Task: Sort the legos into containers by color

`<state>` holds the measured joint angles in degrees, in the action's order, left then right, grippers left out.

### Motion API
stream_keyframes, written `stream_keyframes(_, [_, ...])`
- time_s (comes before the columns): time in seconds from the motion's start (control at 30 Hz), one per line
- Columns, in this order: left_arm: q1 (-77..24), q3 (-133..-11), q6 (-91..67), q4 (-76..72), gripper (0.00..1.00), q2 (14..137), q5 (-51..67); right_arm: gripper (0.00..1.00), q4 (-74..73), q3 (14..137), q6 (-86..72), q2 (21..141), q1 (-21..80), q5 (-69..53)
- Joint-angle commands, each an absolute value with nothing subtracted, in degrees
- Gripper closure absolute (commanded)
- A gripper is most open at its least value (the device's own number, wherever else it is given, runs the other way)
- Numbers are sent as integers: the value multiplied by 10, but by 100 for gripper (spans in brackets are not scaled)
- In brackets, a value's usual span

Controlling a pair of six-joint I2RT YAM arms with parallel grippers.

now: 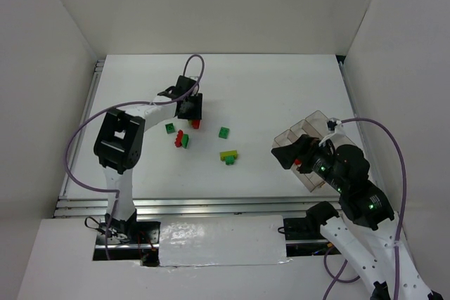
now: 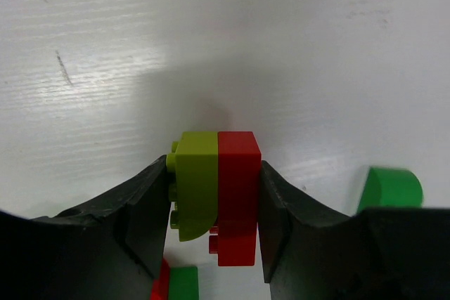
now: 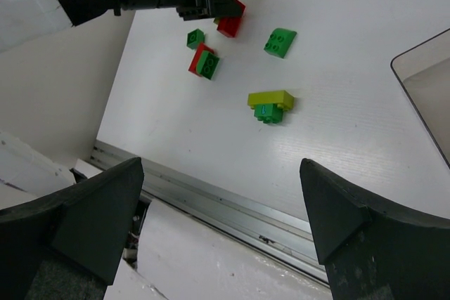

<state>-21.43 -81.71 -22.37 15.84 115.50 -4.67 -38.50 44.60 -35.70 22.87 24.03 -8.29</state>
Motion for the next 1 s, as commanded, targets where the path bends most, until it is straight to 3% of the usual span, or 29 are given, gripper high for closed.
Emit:
stream_keyframes(0.0, [-225,-796,-193,105,100,1067,17,0,-343,440,-375,236,244,-35])
stream_keyframes(0.17, [-298,-615,-107,-90,100,850,148,0,-332,473,-427,266,243,-1])
stream_keyframes(0.37, [-422,-485,-74,-208,100,707,172,7,-288,497,-450,341,246,-52])
stream_keyframes(0.53, [-476,-481,-69,-228,100,702,162,14,-230,482,-485,350,265,-84])
stream_keyframes(0.73, [-518,-531,-42,-187,100,735,139,16,-213,461,-490,368,296,-108])
stream_keyframes(0.97, [-532,-539,-46,-198,100,743,151,20,-205,439,-485,396,335,-68])
